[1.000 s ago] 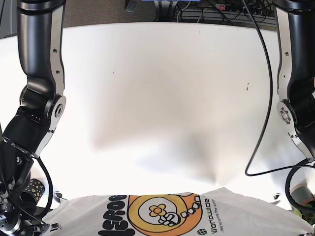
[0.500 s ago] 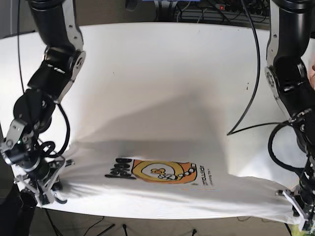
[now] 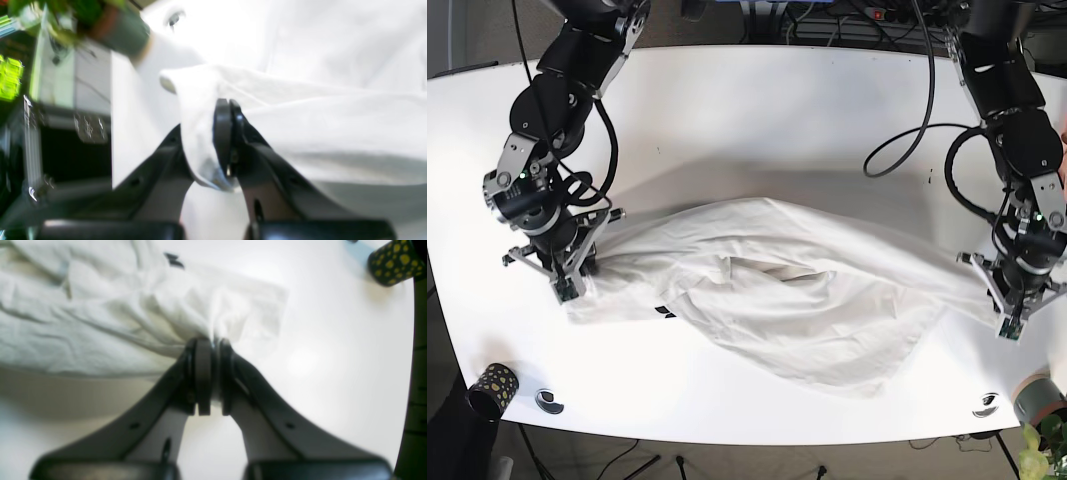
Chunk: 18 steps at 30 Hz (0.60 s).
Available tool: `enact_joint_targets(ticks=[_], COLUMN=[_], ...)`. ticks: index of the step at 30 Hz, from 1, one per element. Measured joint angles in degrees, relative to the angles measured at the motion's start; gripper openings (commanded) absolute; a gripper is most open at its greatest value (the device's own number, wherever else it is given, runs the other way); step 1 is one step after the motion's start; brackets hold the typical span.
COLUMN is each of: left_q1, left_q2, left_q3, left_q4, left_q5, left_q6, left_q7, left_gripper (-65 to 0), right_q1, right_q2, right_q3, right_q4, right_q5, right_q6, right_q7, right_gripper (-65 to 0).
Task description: Fold the T-shirt properly
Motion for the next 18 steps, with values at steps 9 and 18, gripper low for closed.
enact_joint_targets(ticks=[9, 18], left_q1=[10.36, 16.72], left_q2=[0.22, 0.11], left_q3=[-8.39, -14.69], left_q4=[0.44, 0.17], left_q5=[0.0, 0.0], left_q6=[-5.86, -10.16], left_q7=[-0.46, -0.81], left_gripper=[-65.0, -65.0], right_q1=[-9.31, -17.99], right_q2=[-1.86, -0.79], right_q3=[4.15, 8.61], right_q4=[2.23, 2.16], right_q5=[2.21, 12.66], right_q6=[-0.04, 0.0], right_q7=[-0.04, 0.0], right_gripper=[-65.0, -65.0])
